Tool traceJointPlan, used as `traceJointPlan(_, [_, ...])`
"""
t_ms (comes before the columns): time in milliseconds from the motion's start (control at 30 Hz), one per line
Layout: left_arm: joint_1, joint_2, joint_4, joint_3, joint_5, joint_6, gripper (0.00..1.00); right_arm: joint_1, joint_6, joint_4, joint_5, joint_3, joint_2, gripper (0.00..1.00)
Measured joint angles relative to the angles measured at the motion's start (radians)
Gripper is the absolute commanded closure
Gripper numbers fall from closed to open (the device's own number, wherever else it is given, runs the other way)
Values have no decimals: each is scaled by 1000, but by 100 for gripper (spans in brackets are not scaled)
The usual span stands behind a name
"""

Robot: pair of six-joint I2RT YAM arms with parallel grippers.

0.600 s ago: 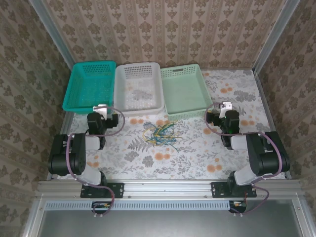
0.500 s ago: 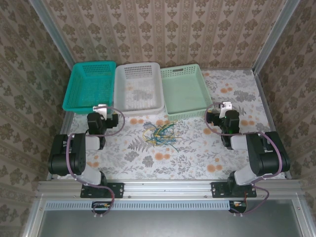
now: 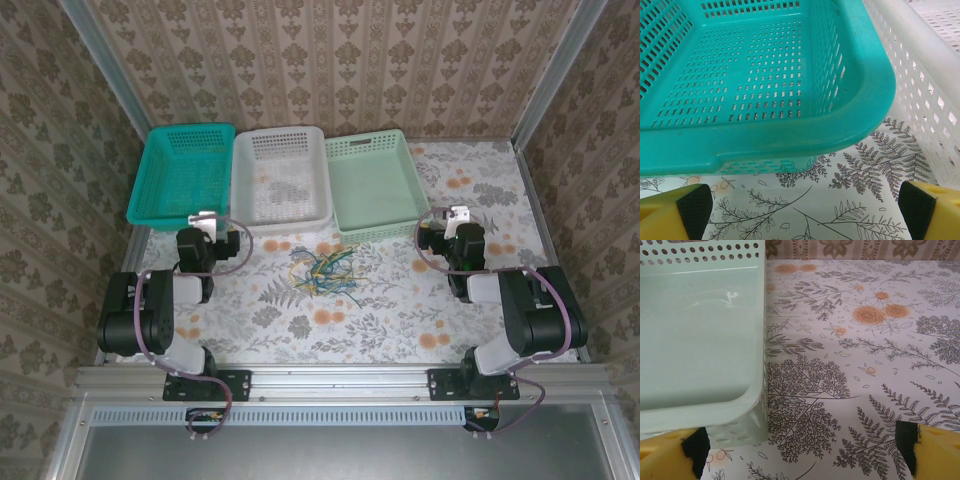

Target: Untangle the cables

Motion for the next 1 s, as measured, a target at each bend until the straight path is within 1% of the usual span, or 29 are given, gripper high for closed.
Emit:
traceJointPlan(767, [-2,0,6,-1,-2,4,0,-5,-1,-7,-4,6,-1,1])
traceJointPlan(833, [-13,-1,29,-9,-14,12,0,-5,-1,-42,-5,16,-16,2])
traceJointPlan(900, [-33,-23,46,-32,-30,19,0,-4,4,-132,-4,34,-71,4])
traceJointPlan(967, [-49,-85,-9,-36,-55,18,0,-5,20,-264,-4,85,-144,7])
traceJointPlan(1000, [-54,-130,-84,-19,-67,8,0,-5,28,-323,-5,119,-177,7])
